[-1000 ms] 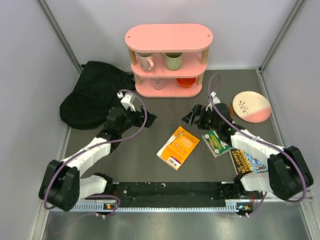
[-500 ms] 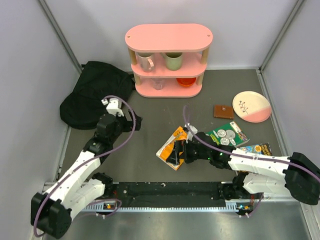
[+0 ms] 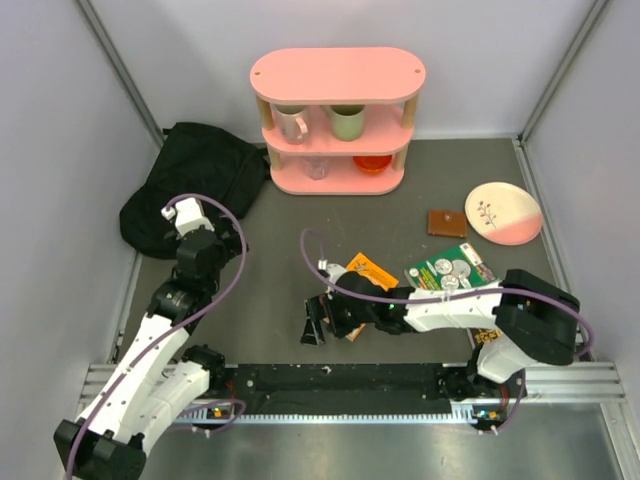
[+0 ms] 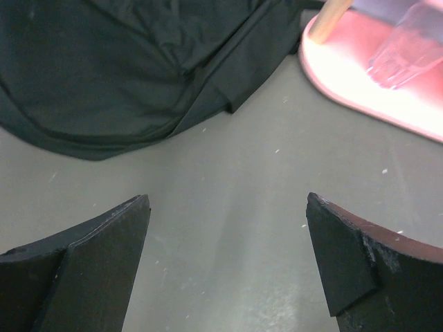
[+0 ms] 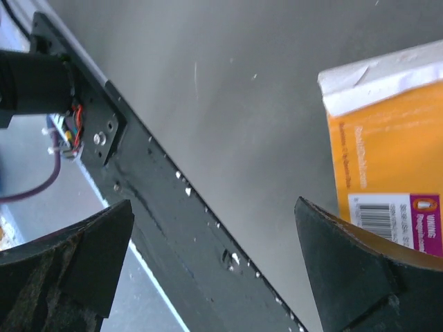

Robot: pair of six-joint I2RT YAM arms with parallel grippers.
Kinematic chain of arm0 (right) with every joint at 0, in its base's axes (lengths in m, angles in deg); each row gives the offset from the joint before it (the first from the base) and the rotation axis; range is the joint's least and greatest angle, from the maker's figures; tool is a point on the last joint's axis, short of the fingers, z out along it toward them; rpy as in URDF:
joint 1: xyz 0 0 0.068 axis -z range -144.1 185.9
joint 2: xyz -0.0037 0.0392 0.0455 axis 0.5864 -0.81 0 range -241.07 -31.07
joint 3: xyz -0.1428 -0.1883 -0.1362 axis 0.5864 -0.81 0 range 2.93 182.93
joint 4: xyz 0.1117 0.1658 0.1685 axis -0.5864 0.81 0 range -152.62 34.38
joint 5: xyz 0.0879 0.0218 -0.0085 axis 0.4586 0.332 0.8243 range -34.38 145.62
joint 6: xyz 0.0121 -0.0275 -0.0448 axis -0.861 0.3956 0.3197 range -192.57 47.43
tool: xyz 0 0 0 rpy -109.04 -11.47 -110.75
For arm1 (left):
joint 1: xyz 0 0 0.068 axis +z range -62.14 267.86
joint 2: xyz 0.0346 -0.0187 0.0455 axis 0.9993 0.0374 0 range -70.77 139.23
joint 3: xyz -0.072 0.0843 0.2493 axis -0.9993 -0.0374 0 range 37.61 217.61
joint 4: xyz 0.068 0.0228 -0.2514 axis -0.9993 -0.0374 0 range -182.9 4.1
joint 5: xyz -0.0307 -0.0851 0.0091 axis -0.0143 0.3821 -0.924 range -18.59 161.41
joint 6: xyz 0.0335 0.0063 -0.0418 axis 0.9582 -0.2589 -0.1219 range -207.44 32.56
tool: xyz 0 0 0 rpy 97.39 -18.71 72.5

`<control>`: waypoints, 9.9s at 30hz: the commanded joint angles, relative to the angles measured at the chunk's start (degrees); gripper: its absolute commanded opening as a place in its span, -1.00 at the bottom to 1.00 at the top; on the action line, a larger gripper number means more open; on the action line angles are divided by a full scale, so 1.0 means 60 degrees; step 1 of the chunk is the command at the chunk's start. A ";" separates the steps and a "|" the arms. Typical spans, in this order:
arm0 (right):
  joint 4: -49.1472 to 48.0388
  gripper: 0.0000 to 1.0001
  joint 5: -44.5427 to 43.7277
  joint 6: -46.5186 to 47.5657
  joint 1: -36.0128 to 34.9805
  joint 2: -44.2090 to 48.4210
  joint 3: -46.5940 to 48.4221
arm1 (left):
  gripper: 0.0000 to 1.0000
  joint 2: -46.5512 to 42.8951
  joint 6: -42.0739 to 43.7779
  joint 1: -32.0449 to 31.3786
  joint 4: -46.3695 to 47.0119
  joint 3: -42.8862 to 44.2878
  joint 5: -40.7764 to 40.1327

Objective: Pack the student bag
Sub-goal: Move the book to the center of the board, then move the student bag to the center of the board.

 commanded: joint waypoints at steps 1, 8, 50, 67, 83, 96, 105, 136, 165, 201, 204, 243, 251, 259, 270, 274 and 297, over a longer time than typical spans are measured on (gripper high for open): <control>0.0693 0.98 -0.0913 0.0467 -0.0098 -0.0724 0.1115 | 0.98 0.0169 -0.0060 0.0248 -0.0588 0.0317 -0.0294; 0.0492 0.98 -0.0743 0.2033 0.2141 -0.0886 0.0457 | 0.98 -0.0065 0.0189 0.0336 -0.0647 0.0230 0.0204; 0.0870 0.98 -0.3228 0.0819 0.5263 0.0009 0.0790 | 0.98 0.1120 0.0027 0.0497 0.0437 -0.0576 0.0570; -0.2128 0.98 -0.0173 0.1407 0.6055 -0.0391 0.0518 | 0.98 0.1781 -0.1360 0.4301 0.0496 -0.0927 0.2019; -0.1986 0.98 0.1721 0.0658 0.5586 0.1867 -0.0949 | 0.98 0.5279 -0.2432 0.6853 0.3482 -0.0211 0.2502; -0.1312 0.98 0.1325 0.0879 0.5572 0.2380 -0.1008 | -0.73 0.6661 -0.2360 0.7441 0.3909 0.0127 0.4421; -0.1325 0.98 0.1486 0.0499 0.5586 0.2029 -0.0671 | -1.00 0.2537 -0.2099 0.7440 0.0864 -0.0239 0.4216; -0.4180 0.93 0.3009 -0.3368 0.4166 -0.6496 0.6215 | -1.00 -0.3581 -0.1745 0.7016 -0.5232 -0.0210 0.9680; -0.1652 -1.00 0.0039 0.1859 0.3228 0.3124 0.0312 | -1.00 -0.3361 -0.1716 0.5904 -0.1482 0.0376 1.4076; 0.2320 -0.53 -0.2204 0.3690 0.7242 0.1503 0.0559 | 0.97 0.1821 -0.0645 0.2273 0.1343 -0.1278 0.8775; 0.2423 -0.46 -0.2264 0.3735 0.7242 0.1341 0.0618 | 0.97 0.3678 -0.0763 0.1890 0.2676 -0.1513 0.8700; 0.1691 0.86 0.0358 0.3559 0.7490 -0.0637 0.2406 | 0.55 0.2951 -0.1759 -0.1349 0.3631 -0.2862 0.6752; 0.1677 0.44 0.0461 0.3472 0.7695 -0.0418 0.1630 | 0.57 0.4871 -0.1349 -0.1349 0.3528 -0.1471 0.7132; 0.1501 0.57 0.0637 0.3354 0.7725 -0.0636 0.1277 | -0.01 0.4449 -0.1509 -0.1349 0.4143 -0.1047 0.8303; 0.0944 0.67 0.1266 0.2886 0.7725 -0.1779 0.1673 | 0.32 0.3040 -0.1803 -0.1407 0.3588 -0.0050 0.9975; 0.0856 0.68 0.1384 0.2754 0.7710 -0.2014 0.1819 | 0.36 0.3245 -0.1730 -0.1422 0.3441 -0.0020 1.0164; -0.2892 -0.59 0.2541 0.0338 0.7608 0.0270 -0.1649 | -0.79 0.5323 0.0907 0.0275 0.0730 0.2147 0.5372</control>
